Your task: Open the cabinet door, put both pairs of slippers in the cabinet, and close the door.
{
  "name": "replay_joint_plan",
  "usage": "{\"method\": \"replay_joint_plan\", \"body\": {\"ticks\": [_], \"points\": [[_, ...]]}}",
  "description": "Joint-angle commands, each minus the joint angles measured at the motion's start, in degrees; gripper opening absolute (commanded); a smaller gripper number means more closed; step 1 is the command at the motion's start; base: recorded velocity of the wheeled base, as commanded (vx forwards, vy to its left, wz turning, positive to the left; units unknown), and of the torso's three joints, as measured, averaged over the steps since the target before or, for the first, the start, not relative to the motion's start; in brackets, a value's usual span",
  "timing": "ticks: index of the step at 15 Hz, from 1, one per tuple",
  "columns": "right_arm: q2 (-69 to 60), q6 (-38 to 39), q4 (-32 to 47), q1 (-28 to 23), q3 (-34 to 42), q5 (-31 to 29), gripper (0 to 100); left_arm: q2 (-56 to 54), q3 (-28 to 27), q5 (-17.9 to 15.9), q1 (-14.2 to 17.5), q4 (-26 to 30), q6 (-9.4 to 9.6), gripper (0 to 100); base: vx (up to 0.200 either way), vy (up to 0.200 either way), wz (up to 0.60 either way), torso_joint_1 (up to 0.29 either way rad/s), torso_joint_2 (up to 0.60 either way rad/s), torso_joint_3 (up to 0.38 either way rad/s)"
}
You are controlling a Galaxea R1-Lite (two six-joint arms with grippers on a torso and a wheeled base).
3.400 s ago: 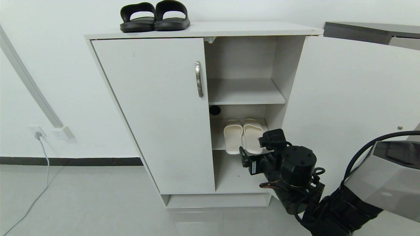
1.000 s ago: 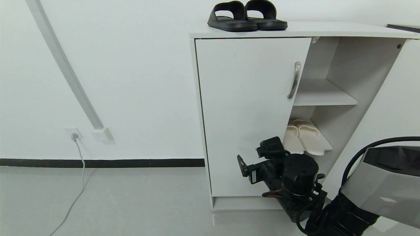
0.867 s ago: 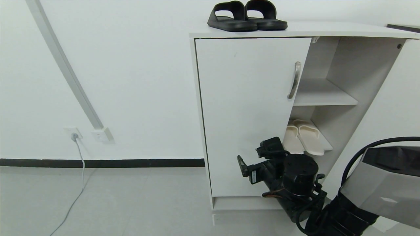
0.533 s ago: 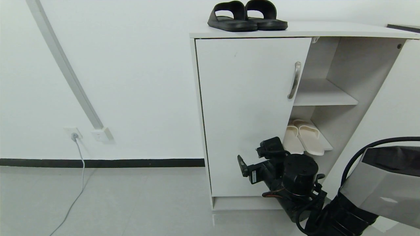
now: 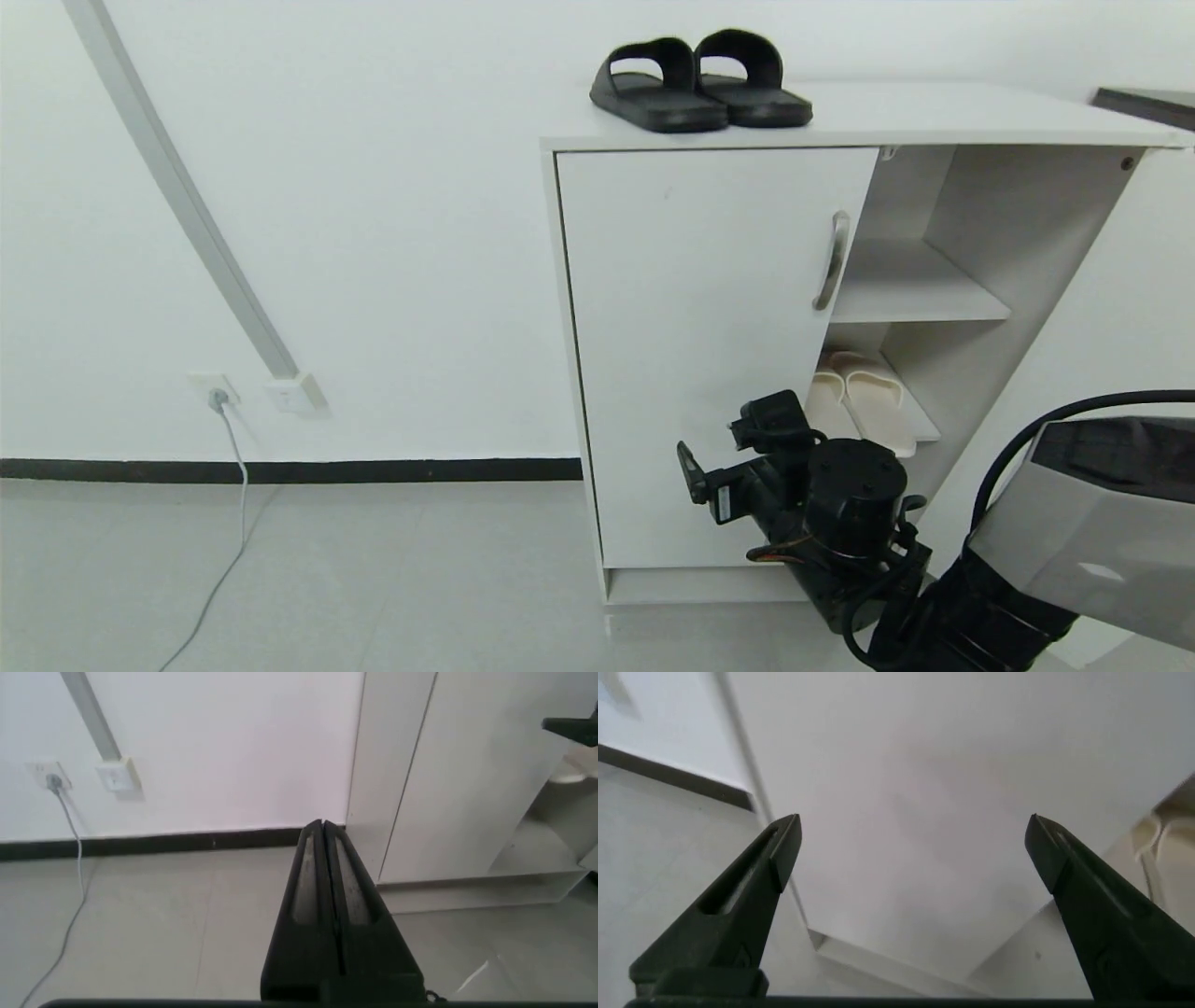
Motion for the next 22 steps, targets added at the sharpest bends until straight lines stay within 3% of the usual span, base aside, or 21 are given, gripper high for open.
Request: {"method": "replay_joint_plan", "body": {"ticks": [1, 22], "points": [[0.0, 0.0, 0.1, -0.1, 0.0, 0.0, 100, 0.0, 0.1, 0.0, 0.0, 0.2, 0.0, 0, 0.0, 0.0, 0.0, 0.022, -0.55, -0.359], [0.3, -0.8, -0.2, 0.3, 0.0, 0.0, 100, 0.0, 0.1, 0.0, 0.0, 0.1, 0.0, 0, 0.0, 0.0, 0.0, 0.169, -0.5, -0.325]]}}
